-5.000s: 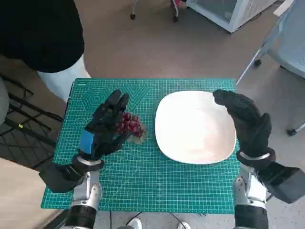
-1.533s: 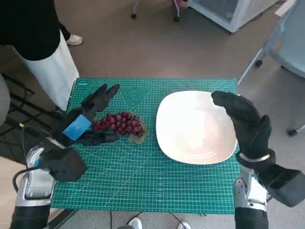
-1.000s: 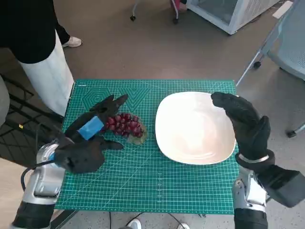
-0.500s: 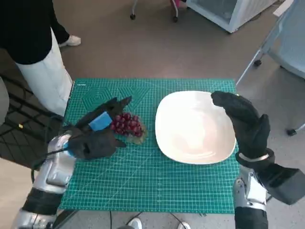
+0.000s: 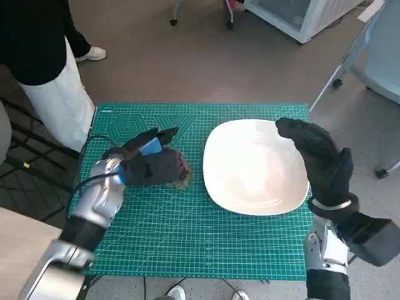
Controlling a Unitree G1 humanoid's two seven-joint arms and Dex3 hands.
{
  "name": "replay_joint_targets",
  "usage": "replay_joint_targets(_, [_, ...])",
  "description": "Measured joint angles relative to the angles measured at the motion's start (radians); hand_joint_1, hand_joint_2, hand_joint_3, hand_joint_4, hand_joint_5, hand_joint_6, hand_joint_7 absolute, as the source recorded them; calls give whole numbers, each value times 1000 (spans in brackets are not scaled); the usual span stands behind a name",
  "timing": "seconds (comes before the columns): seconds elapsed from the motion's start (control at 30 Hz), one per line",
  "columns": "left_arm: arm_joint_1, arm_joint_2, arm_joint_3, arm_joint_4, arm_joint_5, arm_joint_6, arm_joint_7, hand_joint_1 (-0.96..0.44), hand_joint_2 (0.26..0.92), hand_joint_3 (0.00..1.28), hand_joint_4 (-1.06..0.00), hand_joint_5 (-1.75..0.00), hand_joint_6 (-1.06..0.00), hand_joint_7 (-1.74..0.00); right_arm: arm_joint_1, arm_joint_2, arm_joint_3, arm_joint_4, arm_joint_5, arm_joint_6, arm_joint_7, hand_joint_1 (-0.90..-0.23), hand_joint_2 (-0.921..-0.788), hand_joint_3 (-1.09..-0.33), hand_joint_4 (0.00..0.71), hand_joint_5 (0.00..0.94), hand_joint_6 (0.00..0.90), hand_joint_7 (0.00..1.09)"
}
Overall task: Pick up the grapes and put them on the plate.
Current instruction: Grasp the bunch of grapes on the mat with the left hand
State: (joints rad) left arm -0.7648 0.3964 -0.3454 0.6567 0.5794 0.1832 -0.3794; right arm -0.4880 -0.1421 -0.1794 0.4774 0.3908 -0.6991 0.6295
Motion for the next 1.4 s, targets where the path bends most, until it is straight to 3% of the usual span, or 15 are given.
replay_joint_targets(0.57, [-125, -48, -72, 320, 6, -81, 39, -336, 709, 2, -1, 0, -197, -17, 0, -1, -6, 0, 1, 0, 2, -523, -921, -622, 174, 0, -1, 364])
replay_joint_targets(1.4, [-157, -61, -113, 396, 7, -83, 64, -280, 718, 3, -90, -18, -268, -24, 0, -1, -6, 2, 1, 0, 2, -519, -921, -623, 175, 1, -1, 365])
